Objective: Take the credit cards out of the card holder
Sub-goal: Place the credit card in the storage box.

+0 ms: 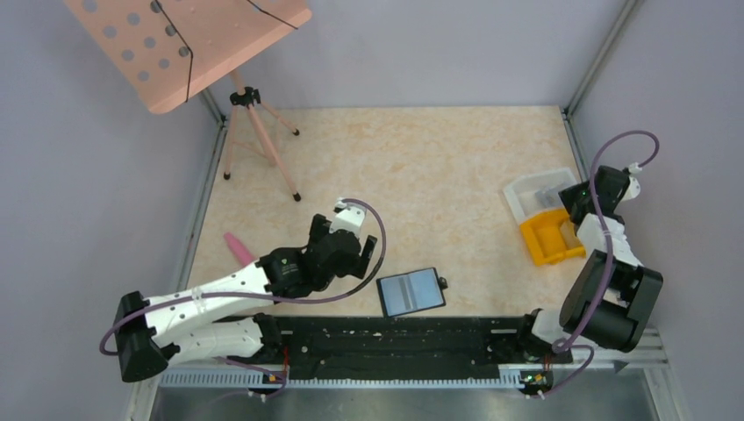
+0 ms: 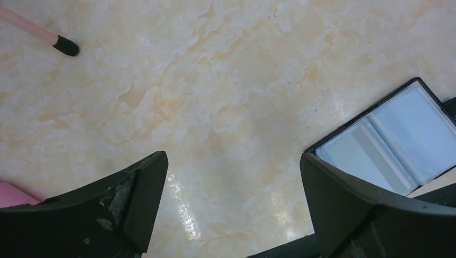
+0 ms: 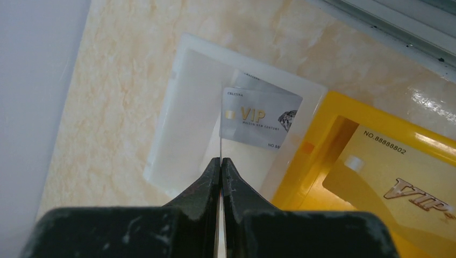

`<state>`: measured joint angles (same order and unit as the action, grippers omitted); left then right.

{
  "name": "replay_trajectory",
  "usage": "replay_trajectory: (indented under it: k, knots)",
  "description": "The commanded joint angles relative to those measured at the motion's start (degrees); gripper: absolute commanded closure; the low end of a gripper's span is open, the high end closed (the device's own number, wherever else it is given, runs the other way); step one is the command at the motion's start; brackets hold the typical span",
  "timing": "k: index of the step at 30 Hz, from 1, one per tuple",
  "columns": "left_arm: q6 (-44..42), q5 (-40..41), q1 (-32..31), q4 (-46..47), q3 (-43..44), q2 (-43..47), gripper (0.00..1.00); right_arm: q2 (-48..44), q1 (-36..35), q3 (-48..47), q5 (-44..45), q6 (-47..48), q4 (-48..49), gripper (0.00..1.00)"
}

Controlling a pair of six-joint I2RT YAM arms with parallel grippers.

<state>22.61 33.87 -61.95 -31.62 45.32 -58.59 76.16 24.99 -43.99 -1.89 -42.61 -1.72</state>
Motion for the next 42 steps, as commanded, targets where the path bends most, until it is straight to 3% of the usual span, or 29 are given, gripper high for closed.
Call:
replay_trajectory:
  k: [1, 10, 22, 42]
  knots:
    - [0.24, 1.57, 0.08, 0.51, 0.61, 4.48, 0.01, 3.54, 1.26, -3.11, -0.73, -1.69, 6.86, 1.00]
    - [-0.17, 2.60, 0.08, 1.61, -0.31, 9.59, 0.01, 10.33, 1.37, -3.48, -2.11, -5.11, 13.09, 1.00]
    - [-0.58, 3.93, 0.17, 1.72, -0.21, 9.68, 0.01, 18.00, 1.40, -10.74, -1.94, -4.56, 8.22, 1.00]
    - [-1.77, 3.64, 0.17, 2.73, 2.04, 5.87, 0.01, 19.35, 1.39, -17.13, 4.79, -1.66, -3.89, 0.73]
